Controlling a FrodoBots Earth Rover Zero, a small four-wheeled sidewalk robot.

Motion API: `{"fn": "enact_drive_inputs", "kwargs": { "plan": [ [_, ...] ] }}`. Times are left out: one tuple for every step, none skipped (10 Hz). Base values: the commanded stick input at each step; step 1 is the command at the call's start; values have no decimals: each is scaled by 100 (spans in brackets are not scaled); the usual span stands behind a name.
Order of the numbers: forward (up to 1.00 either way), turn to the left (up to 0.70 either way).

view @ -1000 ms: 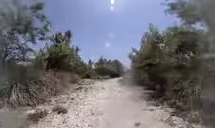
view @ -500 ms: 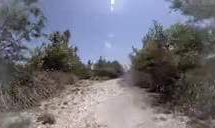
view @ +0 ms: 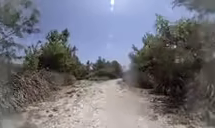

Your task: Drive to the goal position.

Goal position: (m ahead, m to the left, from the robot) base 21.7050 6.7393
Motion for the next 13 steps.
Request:
{"fn": "enact_drive_inputs", "kwargs": {
  "plan": [
    [70,0],
    [70,0],
    [70,0],
    [70,0],
    [70,0],
    [70,0],
    [70,0],
    [70,4],
    [70,14],
    [70,14],
    [70,14],
    [70,14],
    [70,11]
  ]
}}
